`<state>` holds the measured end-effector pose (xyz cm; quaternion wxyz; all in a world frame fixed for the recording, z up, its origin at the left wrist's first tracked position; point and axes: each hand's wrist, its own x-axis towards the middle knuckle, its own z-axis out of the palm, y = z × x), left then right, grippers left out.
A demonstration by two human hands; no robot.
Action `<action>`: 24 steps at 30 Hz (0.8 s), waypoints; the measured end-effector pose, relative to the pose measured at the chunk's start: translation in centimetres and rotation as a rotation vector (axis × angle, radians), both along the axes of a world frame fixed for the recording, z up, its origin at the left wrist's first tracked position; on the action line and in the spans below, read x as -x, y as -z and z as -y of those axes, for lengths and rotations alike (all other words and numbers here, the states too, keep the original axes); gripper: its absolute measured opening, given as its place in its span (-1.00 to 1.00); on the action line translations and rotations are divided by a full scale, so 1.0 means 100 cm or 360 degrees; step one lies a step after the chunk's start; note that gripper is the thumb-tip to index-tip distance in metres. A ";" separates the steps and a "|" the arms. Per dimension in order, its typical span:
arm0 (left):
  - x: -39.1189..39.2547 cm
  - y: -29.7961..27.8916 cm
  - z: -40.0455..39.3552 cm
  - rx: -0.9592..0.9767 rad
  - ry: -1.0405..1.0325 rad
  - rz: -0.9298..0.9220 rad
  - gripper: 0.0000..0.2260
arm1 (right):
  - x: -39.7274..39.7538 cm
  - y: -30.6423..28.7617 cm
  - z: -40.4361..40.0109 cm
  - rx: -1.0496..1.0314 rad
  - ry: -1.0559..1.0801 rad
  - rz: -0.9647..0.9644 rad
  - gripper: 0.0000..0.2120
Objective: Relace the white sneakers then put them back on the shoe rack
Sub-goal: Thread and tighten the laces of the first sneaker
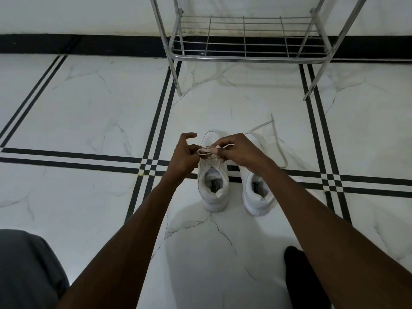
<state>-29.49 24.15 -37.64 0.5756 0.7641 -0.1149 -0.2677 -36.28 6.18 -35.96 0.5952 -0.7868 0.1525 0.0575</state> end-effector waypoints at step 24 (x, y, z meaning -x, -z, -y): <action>-0.004 0.001 0.001 -0.0465 0.0041 0.0703 -0.82 | 0.005 0.003 0.002 0.0276 0.0435 -0.0002 -0.83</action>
